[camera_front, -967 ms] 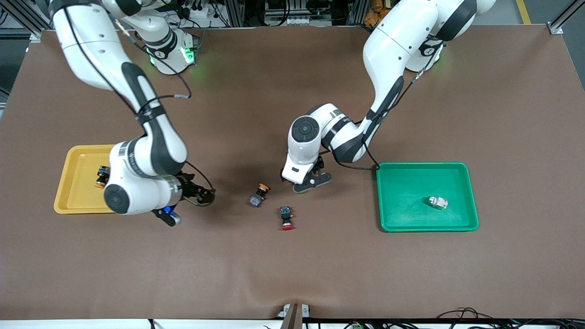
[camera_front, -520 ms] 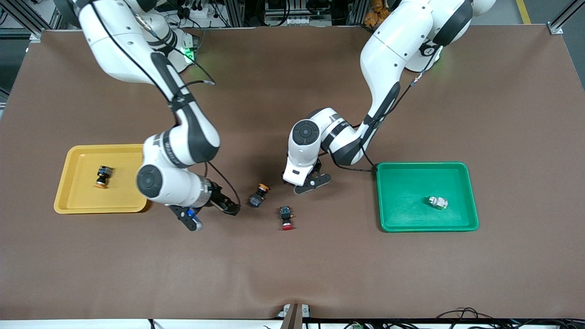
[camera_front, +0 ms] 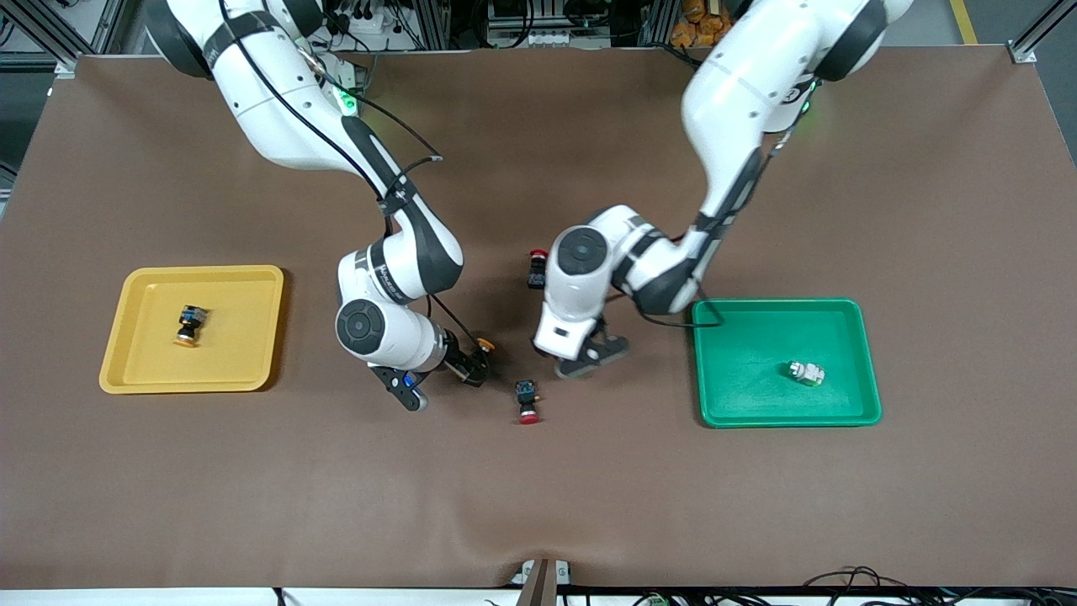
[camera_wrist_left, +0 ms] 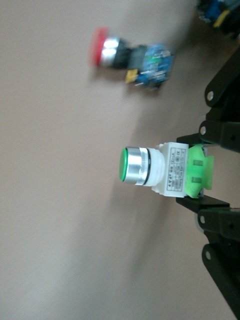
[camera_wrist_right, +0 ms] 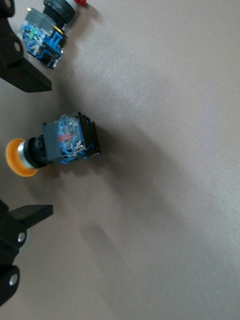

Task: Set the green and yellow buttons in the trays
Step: 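Move the left gripper to green tray while the right gripper moves to yellow, then open the left gripper over green tray while the right gripper opens over yellow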

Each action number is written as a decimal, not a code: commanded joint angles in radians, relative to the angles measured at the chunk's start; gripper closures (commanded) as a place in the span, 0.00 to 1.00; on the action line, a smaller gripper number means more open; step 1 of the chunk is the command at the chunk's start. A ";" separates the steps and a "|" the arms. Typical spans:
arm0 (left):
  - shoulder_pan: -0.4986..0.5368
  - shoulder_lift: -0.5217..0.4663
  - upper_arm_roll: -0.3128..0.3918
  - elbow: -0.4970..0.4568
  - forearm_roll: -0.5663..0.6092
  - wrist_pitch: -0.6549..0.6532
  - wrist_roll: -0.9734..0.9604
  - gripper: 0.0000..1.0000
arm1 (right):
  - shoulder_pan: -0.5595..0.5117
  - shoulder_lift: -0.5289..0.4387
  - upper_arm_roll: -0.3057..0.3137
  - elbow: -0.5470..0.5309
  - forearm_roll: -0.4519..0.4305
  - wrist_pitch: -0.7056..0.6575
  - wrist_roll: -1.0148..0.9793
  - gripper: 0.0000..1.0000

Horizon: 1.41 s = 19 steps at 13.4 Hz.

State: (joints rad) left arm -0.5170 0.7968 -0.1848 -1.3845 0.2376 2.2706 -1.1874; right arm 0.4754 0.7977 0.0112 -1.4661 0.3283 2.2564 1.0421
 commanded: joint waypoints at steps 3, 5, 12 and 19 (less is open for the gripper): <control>0.209 -0.256 -0.048 -0.184 0.005 -0.146 0.306 1.00 | 0.029 0.032 -0.011 0.001 -0.002 0.043 0.019 0.50; 0.361 -0.329 -0.119 -0.282 0.003 -0.146 0.431 1.00 | 0.032 0.038 -0.011 -0.002 -0.005 0.051 0.018 0.57; 0.692 -0.286 -0.193 -0.464 0.019 0.128 0.712 1.00 | -0.001 0.003 -0.017 0.010 -0.021 -0.050 0.001 1.00; 0.709 -0.194 -0.185 -0.452 0.075 0.230 0.697 1.00 | -0.231 -0.110 -0.017 0.053 -0.046 -0.420 -0.328 1.00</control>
State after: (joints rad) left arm 0.1977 0.6087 -0.3594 -1.8452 0.2884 2.4937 -0.4684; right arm 0.3059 0.7287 -0.0267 -1.3983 0.2972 1.8935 0.7996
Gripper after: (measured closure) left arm 0.581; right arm 0.604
